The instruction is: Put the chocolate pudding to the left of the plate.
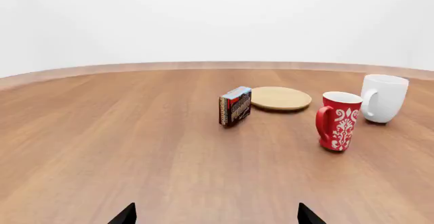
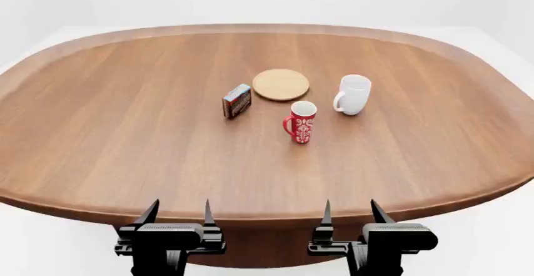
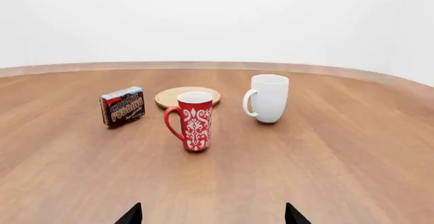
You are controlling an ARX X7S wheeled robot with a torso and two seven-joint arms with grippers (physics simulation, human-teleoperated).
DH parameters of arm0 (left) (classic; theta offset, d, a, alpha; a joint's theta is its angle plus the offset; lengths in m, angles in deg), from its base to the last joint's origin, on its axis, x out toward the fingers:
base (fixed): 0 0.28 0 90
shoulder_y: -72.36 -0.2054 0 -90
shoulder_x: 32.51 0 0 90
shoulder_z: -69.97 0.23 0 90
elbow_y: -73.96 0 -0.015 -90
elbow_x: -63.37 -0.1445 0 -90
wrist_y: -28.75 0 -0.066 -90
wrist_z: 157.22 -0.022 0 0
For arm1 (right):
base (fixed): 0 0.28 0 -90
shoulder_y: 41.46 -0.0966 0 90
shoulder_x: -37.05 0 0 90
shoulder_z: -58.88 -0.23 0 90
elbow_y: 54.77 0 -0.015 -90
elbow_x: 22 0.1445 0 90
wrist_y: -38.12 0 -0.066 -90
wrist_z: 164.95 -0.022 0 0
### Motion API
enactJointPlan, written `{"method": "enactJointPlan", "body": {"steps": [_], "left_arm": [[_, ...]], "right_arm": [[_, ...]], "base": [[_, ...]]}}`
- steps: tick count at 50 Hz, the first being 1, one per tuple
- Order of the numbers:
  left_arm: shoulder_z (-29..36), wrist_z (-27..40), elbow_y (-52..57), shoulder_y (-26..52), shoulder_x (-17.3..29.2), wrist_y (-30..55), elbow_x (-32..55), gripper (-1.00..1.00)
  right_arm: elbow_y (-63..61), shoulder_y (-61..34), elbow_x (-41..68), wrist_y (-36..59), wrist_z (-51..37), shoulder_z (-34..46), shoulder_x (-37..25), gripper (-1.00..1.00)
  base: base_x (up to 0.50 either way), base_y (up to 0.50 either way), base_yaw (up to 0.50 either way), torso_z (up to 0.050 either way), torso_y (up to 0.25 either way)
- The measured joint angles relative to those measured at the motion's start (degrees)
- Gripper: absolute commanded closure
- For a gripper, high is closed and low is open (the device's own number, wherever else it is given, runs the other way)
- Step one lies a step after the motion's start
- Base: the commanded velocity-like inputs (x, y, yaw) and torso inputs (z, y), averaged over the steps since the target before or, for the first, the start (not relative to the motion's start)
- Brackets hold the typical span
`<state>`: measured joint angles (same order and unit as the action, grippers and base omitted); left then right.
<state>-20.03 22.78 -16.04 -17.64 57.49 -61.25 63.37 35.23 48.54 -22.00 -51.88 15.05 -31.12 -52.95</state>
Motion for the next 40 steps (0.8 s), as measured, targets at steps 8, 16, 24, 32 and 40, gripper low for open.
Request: {"method": "enactJointPlan", "body": {"steps": [8,16,24,32,40], "left_arm": [[1.0,0.9,0.1,0.0,0.8,0.2,0.9,-1.00],[2.2,2.0,0.3,0.0,1.8,0.6,2.0,-1.00],[3.2,3.0,0.6,0.0,2.7,1.0,3.0,-1.00],[4.0,3.8,0.7,0.0,3.5,1.2,3.8,-1.00],[4.7,4.5,0.8,0.1,4.2,1.2,4.5,-1.00]], "right_arm": [[0.1,-0.2,1.0,0.6,-1.2,0.9,-0.8,-1.00],[0.3,-0.6,2.1,1.3,-2.8,1.9,-1.8,-1.00],[0.4,-0.7,3.0,1.5,-4.1,3.0,-2.6,-1.00],[0.6,-0.8,3.7,1.4,-5.0,3.9,-3.3,-1.00],[0.7,-0.8,4.3,1.2,-5.8,4.7,-4.0,-1.00]], "base": [[0.00,0.00,0.00,0.000,0.000],[0.00,0.43,0.00,0.000,0.000],[0.00,0.50,0.00,0.000,0.000],[0.00,0.50,0.00,0.000,0.000],[0.00,0.50,0.00,0.000,0.000]]}}
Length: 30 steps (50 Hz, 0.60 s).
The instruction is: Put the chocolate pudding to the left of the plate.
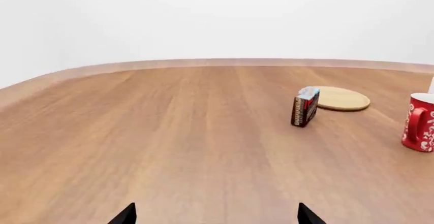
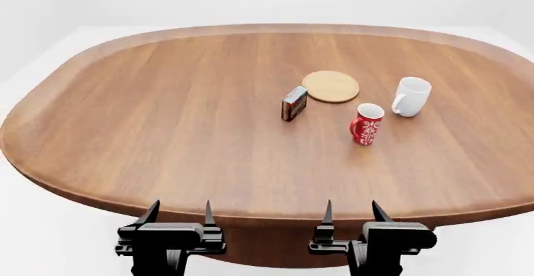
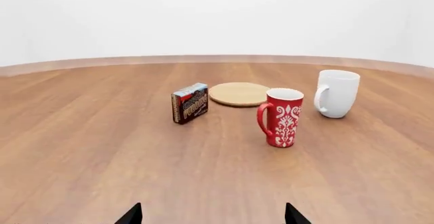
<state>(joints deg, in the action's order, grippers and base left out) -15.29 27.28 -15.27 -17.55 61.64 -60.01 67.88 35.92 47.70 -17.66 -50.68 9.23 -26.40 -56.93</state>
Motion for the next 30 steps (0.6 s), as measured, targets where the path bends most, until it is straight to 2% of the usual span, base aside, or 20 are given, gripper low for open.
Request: {"method": "enactJointPlan", "body": {"steps": [9,19,30], "left_arm": [[0.6,0.6,0.1,0.0,0.6,0.1,0.6,-1.00],[1.3,1.1,0.1,0.2,1.3,0.3,1.5,-1.00],[2.0,1.7,0.2,0.2,1.9,0.4,2.3,-1.00]], "right_arm": [[0.0,0.0,0.6,-0.1,-0.7,0.8,-0.6,-1.00],[-0.1,-0.4,1.3,1.2,-1.6,1.6,-1.2,-1.00],[-0.9,-0.4,2.4,2.5,-2.4,2.2,-1.9,-1.00]], "base": [[0.00,0.50,0.00,0.000,0.000],[0.00,0.02,0.00,0.000,0.000],[0.49,0.00,0.00,0.000,0.000]]}}
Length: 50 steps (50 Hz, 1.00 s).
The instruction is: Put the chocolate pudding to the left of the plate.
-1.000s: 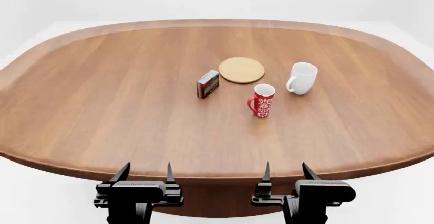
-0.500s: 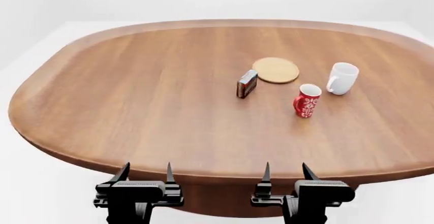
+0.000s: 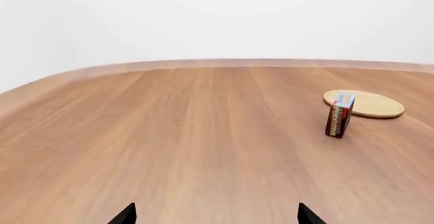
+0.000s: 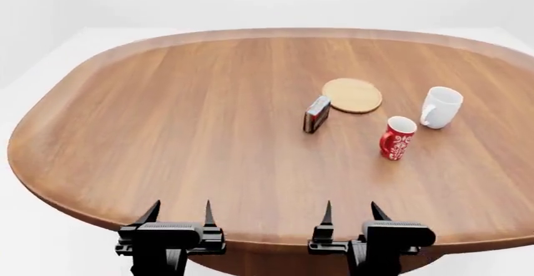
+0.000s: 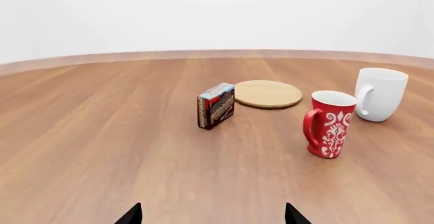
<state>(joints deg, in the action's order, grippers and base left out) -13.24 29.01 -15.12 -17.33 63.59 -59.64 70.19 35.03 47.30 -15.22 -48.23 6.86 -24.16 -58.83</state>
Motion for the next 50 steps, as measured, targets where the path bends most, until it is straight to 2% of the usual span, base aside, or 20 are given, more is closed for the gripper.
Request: {"method": "enactJointPlan", "body": {"steps": [50], "left_arm": [[2.2,2.4,3.2,-0.8,2.5,1.1,2.8,-1.00]], "right_arm": [[-4.3,0.5,3.4,2.6,-2.4,1.9,-2.6,-1.00]], "base": [[0.50,0.00,0.00,0.000,0.000]]}}
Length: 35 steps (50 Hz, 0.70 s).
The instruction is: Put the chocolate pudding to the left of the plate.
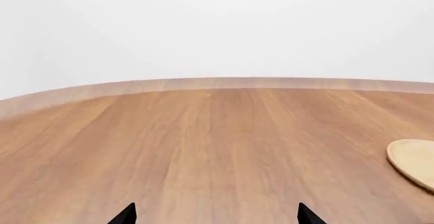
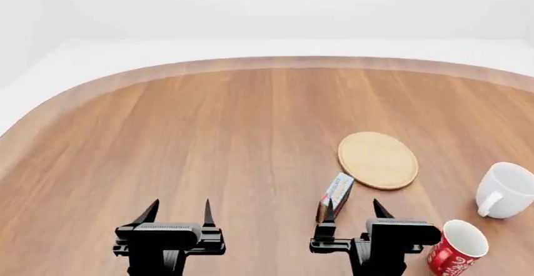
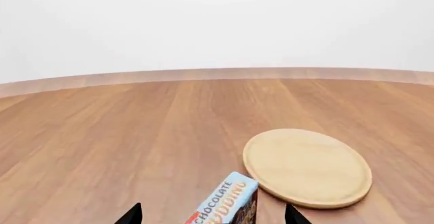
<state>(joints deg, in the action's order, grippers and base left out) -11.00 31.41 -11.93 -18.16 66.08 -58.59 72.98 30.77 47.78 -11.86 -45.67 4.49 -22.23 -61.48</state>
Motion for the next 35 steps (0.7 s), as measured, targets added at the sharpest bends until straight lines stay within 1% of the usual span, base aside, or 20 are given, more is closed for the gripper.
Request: {"method": "enactJointPlan", "body": {"steps": [6,10,27,35], "left_arm": [[0.2,0.2,0.0,0.0,0.2,0.0,0.2,-1.00],[0.3,0.4,0.0,0.1,0.4,0.0,0.4,-1.00],[0.9,0.9,0.0,0.2,0.9,-0.2,1.0,-1.00],[1.1,1.2,0.1,0.3,1.1,-0.2,1.3,-1.00]], "right_arm": [[0.0,0.0,0.2,-0.3,-0.3,0.1,-0.1,-1.00],[0.0,0.0,0.4,-0.4,-0.6,0.2,-0.2,-1.00],[0.0,-0.2,1.3,-0.2,-1.4,0.5,-0.6,-1.00],[-0.4,-0.3,1.7,0.6,-1.7,0.8,-0.9,-1.00]], "base": [[0.49,0.00,0.00,0.000,0.000],[0.29,-0.01,0.00,0.000,0.000],[0.00,0.00,0.00,0.000,0.001],[0.09,0.00,0.00,0.000,0.000]]}}
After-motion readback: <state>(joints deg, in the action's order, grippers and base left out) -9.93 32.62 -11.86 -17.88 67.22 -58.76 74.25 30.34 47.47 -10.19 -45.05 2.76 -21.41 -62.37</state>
